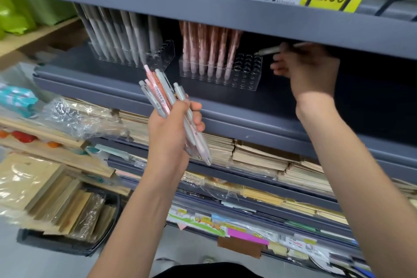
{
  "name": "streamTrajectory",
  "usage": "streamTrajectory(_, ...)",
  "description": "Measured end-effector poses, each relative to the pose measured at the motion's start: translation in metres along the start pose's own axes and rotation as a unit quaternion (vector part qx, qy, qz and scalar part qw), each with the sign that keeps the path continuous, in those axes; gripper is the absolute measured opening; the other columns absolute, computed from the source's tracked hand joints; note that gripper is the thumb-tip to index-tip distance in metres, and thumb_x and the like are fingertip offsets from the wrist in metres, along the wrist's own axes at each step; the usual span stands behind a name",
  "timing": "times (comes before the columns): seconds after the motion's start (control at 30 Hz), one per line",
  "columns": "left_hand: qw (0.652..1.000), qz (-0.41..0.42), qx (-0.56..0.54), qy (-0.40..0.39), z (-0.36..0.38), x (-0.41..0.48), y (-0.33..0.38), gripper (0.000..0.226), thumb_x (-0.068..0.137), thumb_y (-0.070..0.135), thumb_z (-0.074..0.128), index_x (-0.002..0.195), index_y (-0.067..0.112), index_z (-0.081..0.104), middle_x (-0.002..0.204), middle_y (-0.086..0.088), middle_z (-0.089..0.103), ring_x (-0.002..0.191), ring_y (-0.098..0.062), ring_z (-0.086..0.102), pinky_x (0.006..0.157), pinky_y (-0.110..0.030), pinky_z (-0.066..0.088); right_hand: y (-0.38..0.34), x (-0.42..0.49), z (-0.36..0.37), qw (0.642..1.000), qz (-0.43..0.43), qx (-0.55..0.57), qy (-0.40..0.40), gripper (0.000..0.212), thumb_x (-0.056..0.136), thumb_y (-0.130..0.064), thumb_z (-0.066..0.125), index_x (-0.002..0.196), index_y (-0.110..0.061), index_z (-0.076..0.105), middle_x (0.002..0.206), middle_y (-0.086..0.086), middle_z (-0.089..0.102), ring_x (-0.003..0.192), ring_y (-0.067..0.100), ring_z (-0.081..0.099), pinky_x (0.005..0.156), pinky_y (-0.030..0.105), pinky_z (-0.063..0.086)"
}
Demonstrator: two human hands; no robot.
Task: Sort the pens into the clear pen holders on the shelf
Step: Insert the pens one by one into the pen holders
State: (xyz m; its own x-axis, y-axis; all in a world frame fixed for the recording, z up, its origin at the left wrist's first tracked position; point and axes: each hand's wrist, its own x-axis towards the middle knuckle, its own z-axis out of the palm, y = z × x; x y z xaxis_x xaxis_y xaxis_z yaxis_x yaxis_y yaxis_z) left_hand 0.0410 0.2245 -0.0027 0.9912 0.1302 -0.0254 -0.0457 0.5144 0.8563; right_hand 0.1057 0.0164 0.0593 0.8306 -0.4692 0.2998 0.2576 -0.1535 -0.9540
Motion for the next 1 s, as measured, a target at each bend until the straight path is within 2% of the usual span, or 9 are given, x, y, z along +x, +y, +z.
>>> streamTrajectory(0.1, 1.0, 0.0, 0.009, -0.001, -0.003, 0.0, 0.002, 0.041, 0.092, 0.008, 0.055, 0.061, 0.025, 0.076, 0.064, -0.005, 0.061, 0.05, -0.012, 0.051, 0.049, -0.025, 0.045, 0.004, 0.017, 0.012, 0.997, -0.039, -0.056, -0.027, 0.03, 0.09, -0.016, 0.064, 0.061, -0.025, 0.065, 0.06, -0.009, 0.066, 0.054, 0.007, 0.061, 0.055, 0.023, 0.05)
streamTrajectory(0.23, 1.0, -0.002, 0.015, 0.003, -0.006, -0.001, 0.004, 0.04, 0.092, 0.008, 0.057, 0.063, 0.025, 0.078, 0.07, -0.008, 0.066, 0.051, -0.013, 0.053, 0.05, -0.025, 0.046, 0.001, 0.024, 0.028, 0.965, -0.074, -0.234, -0.096, 0.041, 0.091, -0.038, 0.058, 0.053, -0.053, 0.062, 0.067, -0.024, 0.059, 0.082, 0.007, 0.061, 0.084, 0.024, 0.045)
streamTrajectory(0.4, 1.0, -0.011, 0.016, 0.005, -0.009, -0.002, 0.007, 0.039, 0.092, 0.008, 0.058, 0.066, 0.028, 0.08, 0.073, -0.009, 0.07, 0.053, -0.015, 0.056, 0.052, -0.026, 0.048, -0.005, 0.045, 0.047, 0.911, -0.046, -0.363, -0.189, 0.031, 0.099, -0.032, 0.048, 0.07, -0.026, 0.057, 0.078, -0.014, 0.056, 0.088, 0.013, 0.052, 0.079, 0.022, 0.033)
streamTrajectory(0.5, 0.999, -0.019, 0.023, 0.014, -0.013, -0.003, 0.01, 0.034, 0.091, 0.01, 0.062, 0.068, 0.027, 0.08, 0.071, -0.007, 0.07, 0.054, -0.016, 0.058, 0.053, -0.026, 0.049, -0.01, 0.054, 0.062, 0.877, -0.009, -0.409, -0.252, 0.023, 0.1, -0.019, 0.048, 0.111, -0.005, 0.063, 0.113, 0.014, 0.063, 0.107, 0.026, 0.057, 0.088, 0.033, 0.041)
streamTrajectory(0.63, 0.998, -0.036, 0.023, 0.043, -0.02, -0.003, 0.012, 0.003, 0.094, 0.009, 0.063, 0.091, 0.01, 0.064, 0.06, -0.003, 0.065, 0.053, -0.016, 0.061, 0.051, -0.026, 0.052, -0.014, 0.063, 0.068, 0.843, 0.043, -0.447, -0.296, 0.027, 0.104, -0.014, 0.04, 0.079, -0.01, 0.05, 0.069, 0.0, 0.056, 0.059, 0.003, 0.047, 0.05, 0.01, 0.035)
streamTrajectory(0.73, 0.998, -0.045, 0.026, 0.047, -0.023, -0.002, 0.015, 0.005, 0.095, 0.01, 0.062, 0.093, 0.01, 0.057, 0.059, -0.003, 0.064, 0.053, -0.016, 0.061, 0.053, -0.026, 0.053, -0.016, 0.061, 0.068, 0.844, 0.059, -0.446, -0.293, 0.035, 0.104, -0.016, 0.04, 0.07, -0.02, 0.034, 0.067, -0.002, 0.035, 0.058, 0.008, 0.031, 0.045, 0.014, 0.034)
streamTrajectory(0.83, 0.998, -0.054, 0.031, 0.032, -0.024, -0.003, 0.018, 0.007, 0.094, 0.011, 0.064, 0.098, 0.007, 0.059, 0.064, -0.008, 0.065, 0.054, -0.018, 0.062, 0.053, -0.026, 0.053, -0.009, 0.059, 0.069, 0.845, 0.004, -0.454, -0.283, 0.019, 0.101, -0.018, 0.05, 0.11, -0.003, 0.059, 0.109, 0.016, 0.061, 0.1, 0.028, 0.056, 0.079, 0.017, 0.042)
streamTrajectory(0.9, 0.998, -0.057, 0.028, 0.025, -0.024, -0.002, 0.02, 0.015, 0.093, 0.011, 0.066, 0.104, 0.001, 0.061, 0.072, -0.01, 0.066, 0.056, -0.018, 0.064, 0.052, -0.025, 0.053, -0.009, 0.054, 0.066, 0.846, -0.023, -0.452, -0.28, 0.042, 0.099, -0.019, 0.054, 0.138, -0.006, 0.047, 0.141, 0.014, 0.05, 0.126, 0.029, 0.048, 0.098, 0.027, 0.036)
streamTrajectory(1.0, 0.998, -0.057, 0.026, 0.024, -0.023, -0.002, 0.019, 0.027, 0.092, 0.01, 0.067, 0.114, -0.006, 0.061, 0.079, -0.013, 0.069, 0.057, -0.018, 0.067, 0.051, -0.024, 0.053, -0.01, 0.052, 0.062, 0.864, -0.006, -0.425, -0.271, 0.047, 0.097, -0.021, 0.059, 0.14, -0.006, 0.047, 0.144, 0.014, 0.048, 0.129, 0.029, 0.048, 0.102, 0.029, 0.035)
